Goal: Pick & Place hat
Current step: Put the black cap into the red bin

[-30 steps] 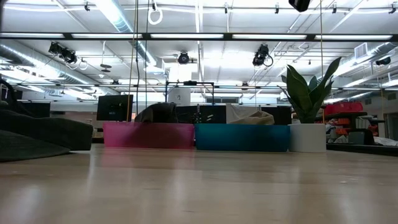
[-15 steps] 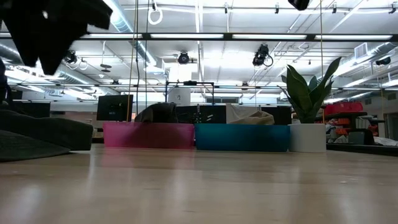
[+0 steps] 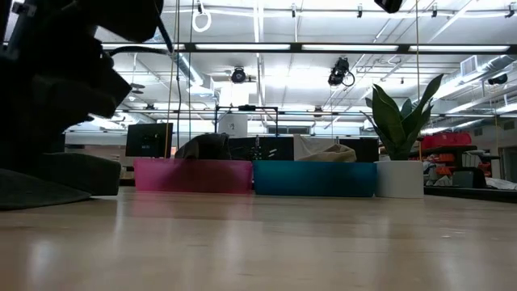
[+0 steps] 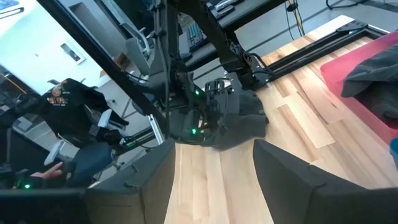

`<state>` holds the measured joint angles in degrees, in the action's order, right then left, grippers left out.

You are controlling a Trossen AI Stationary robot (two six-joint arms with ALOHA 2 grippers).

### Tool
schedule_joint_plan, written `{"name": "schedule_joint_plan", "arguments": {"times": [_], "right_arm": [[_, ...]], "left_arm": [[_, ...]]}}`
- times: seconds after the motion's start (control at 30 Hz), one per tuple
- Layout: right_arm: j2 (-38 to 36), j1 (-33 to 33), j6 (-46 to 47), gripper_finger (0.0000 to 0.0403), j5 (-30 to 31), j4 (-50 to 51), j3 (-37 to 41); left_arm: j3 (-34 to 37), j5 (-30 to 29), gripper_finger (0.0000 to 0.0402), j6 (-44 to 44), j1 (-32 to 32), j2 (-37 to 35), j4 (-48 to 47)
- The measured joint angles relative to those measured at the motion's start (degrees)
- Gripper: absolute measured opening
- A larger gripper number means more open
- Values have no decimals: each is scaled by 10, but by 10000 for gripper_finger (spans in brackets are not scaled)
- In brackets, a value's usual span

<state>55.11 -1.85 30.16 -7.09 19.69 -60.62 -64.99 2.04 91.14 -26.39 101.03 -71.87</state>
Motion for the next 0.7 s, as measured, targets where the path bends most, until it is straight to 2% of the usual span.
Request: {"name": "schedule_joint_plan", "arguments": {"times": [0.2,0.33,0.47,0.63,0.7], "right_arm": [[0,0,7,219,0,0,0],[0,0,7,219,0,0,0],[0,0,7,219,0,0,0],[0,0,7,219,1,0,0],[0,0,7,219,2,0,0]], "left_arm": [[17,-1,264,-12,0,0,10],[17,-10,233,-46,0,0,28],[17,-14,170,-75,-1,0,43],[17,-13,45,-113,-1,0,44],[15,-9,15,-130,-1,0,42]]}}
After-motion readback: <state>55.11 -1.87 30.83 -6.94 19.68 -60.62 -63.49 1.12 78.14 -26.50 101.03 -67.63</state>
